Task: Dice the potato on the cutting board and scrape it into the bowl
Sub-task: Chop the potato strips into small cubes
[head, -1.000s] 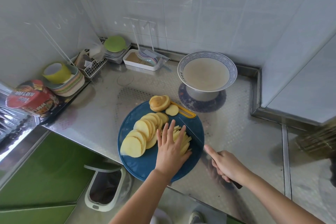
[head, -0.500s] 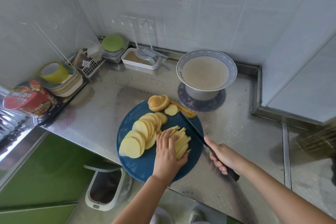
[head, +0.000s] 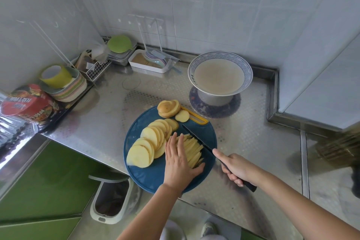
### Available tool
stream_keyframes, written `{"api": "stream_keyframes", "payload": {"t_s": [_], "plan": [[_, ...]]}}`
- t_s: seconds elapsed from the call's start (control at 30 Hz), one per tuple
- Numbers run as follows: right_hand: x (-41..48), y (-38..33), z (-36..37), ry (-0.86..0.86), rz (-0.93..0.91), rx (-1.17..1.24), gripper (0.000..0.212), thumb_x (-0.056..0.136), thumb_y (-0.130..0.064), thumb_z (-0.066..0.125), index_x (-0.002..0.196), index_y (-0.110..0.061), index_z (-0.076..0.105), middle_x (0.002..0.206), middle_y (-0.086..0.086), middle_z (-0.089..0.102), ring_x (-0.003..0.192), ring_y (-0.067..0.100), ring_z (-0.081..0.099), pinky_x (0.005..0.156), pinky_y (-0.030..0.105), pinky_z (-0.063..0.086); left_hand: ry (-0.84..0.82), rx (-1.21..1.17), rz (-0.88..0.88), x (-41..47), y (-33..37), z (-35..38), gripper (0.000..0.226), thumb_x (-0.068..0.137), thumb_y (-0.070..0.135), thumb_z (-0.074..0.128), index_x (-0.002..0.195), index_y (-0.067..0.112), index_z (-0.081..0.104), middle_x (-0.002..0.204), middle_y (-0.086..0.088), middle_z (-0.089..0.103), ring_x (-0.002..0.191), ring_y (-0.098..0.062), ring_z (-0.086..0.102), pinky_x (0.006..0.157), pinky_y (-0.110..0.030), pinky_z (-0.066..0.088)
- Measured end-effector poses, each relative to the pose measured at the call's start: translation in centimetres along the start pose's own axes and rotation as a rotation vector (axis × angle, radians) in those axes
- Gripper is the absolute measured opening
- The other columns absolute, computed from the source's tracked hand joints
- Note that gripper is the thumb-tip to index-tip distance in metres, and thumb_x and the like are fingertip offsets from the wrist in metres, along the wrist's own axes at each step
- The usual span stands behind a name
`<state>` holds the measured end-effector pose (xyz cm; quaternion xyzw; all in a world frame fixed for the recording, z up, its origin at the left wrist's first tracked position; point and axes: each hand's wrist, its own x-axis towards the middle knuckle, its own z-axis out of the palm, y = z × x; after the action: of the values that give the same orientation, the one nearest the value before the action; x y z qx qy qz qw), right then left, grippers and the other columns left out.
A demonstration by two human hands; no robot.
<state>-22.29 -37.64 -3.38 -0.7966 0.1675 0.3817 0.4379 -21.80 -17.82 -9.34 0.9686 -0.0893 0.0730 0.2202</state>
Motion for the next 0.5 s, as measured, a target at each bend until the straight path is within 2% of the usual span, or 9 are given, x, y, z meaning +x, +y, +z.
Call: {"api": "stream_keyframes", "payload": {"t_s": [0.07, 0.13, 0.23, 0.33, 0.43, 0.5], "plan": [[-0.1, 0.1, 0.4, 0.007, -0.01, 0.009, 0.07, 0.088, -0.077, 0.034, 0.057, -0.014, 0.037, 0.044, 0.003, 0.039, 0.034, 0.016, 0.035, 0.042, 0.024, 0.034, -0.034, 0.034, -0.019, 0.1, 0.0, 0.1, 0.105, 0.067, 0.063, 0.066, 0.145, 0.008, 0.024, 0.151, -0.021, 0.027, 0.141, -0.033, 0.017, 0.114, -0.047, 0.01], [-0.2, 0.1, 0.7, 0.011, -0.017, 0.011, 0.069, 0.089, -0.075, 0.034, 0.057, -0.014, 0.036, 0.043, 0.002, 0.038, 0.033, 0.016, 0.034, 0.042, 0.023, 0.033, -0.07, 0.099, -0.023, 0.3, 0.0, 0.2, 0.101, 0.072, 0.065, 0.061, 0.146, 0.007, 0.025, 0.153, -0.019, 0.027, 0.144, -0.035, 0.02, 0.115, -0.048, 0.007], [-0.3, 0.0, 0.9, 0.014, -0.023, 0.008, 0.068, 0.09, -0.074, 0.033, 0.057, -0.015, 0.034, 0.043, 0.001, 0.037, 0.033, 0.015, 0.033, 0.042, 0.023, 0.033, -0.076, 0.168, -0.008, 0.6, 0.0, 0.2, 0.091, 0.077, 0.068, 0.046, 0.142, 0.006, 0.037, 0.148, -0.014, 0.039, 0.139, -0.033, 0.033, 0.115, -0.049, 0.014], [-0.5, 0.0, 0.8, 0.022, -0.038, 0.035, 0.068, 0.09, -0.073, 0.035, 0.056, -0.015, 0.032, 0.044, 0.001, 0.034, 0.033, 0.014, 0.031, 0.042, 0.024, 0.031, -0.033, 0.159, -0.004, 0.6, 0.3, 0.3, 0.084, 0.077, 0.065, 0.045, 0.137, 0.006, 0.045, 0.136, -0.013, 0.05, 0.13, -0.03, 0.043, 0.116, -0.045, 0.023], [-1.3, -0.3, 0.9, 0.033, -0.096, 0.104, 0.065, 0.091, -0.068, 0.037, 0.056, -0.015, 0.028, 0.046, 0.0, 0.028, 0.034, 0.013, 0.026, 0.042, 0.025, 0.026, 0.011, 0.179, -0.007, 0.6, 1.0, 0.2, 0.077, 0.079, 0.059, 0.044, 0.131, 0.003, 0.052, 0.121, -0.016, 0.055, 0.117, -0.031, 0.041, 0.107, -0.049, 0.039], [-1.9, -0.4, 0.8, 0.056, -0.126, 0.123, 0.063, 0.092, -0.066, 0.039, 0.059, -0.014, 0.025, 0.047, 0.0, 0.025, 0.035, 0.014, 0.023, 0.042, 0.025, 0.022, -0.006, 0.219, -0.017, 0.7, 1.3, 0.3, 0.077, 0.081, 0.059, 0.042, 0.131, 0.0, 0.052, 0.119, -0.018, 0.054, 0.116, -0.034, 0.041, 0.105, -0.05, 0.04]]}}
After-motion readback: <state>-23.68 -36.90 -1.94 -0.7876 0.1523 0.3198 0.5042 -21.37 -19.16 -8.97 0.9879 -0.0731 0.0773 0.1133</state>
